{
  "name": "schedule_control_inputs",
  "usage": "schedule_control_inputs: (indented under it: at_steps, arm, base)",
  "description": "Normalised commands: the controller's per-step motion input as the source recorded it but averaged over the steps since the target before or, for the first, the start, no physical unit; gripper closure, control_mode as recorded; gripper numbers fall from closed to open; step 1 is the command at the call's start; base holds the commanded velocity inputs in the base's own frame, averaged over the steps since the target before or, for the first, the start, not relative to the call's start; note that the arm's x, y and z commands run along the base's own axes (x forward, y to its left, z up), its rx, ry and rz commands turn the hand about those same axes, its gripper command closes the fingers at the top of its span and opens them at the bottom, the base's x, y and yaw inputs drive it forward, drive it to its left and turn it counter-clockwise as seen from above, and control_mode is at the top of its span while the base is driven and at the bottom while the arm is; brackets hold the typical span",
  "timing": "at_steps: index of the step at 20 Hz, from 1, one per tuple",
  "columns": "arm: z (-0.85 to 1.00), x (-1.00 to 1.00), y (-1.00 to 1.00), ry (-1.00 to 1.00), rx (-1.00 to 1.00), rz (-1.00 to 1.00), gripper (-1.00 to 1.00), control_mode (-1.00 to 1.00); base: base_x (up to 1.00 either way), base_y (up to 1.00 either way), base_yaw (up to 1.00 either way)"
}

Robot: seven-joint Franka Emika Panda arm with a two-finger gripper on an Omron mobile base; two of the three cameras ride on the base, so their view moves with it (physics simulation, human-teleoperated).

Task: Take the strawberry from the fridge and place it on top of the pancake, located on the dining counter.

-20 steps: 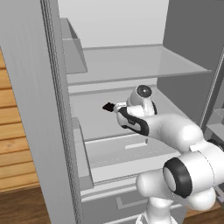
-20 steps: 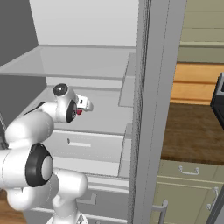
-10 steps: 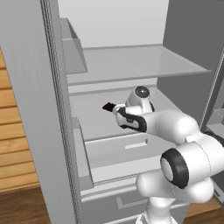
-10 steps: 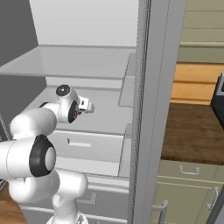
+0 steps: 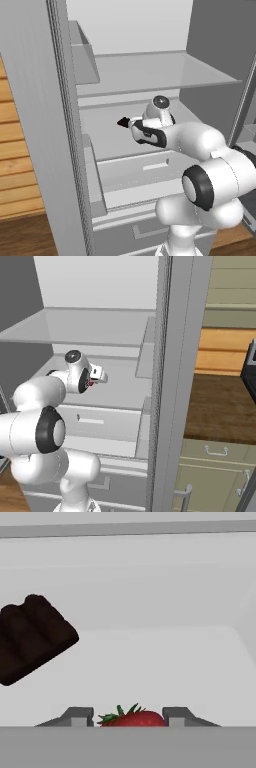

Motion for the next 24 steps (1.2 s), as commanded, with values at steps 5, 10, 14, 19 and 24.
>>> schedule_control_inputs:
  at_steps: [5,10,14,19,24]
  arm:
    - [-0.02,-0.51,0.0,0.01,0.0,-0.01,1.0,-1.0]
    - [0.1,-1.0,0.0,0.0,0.01,-0.02,1.0,-1.0]
    - [0.65,-1.0,0.0,0.05,0.06,0.0,1.0,-1.0]
    - [0.98,-0.99,0.0,0.2,0.04,0.0,1.0,-1.0]
    - [0.87,-0.99,0.0,0.3,0.0,-0.01,1.0,-1.0]
  base:
    - [0.0,0.0,0.0]
    - [0.0,0.0,0.0]
    - [0.0,0.0,0.0]
    - [0.0,0.0,0.0]
    - [0.0,0.0,0.0]
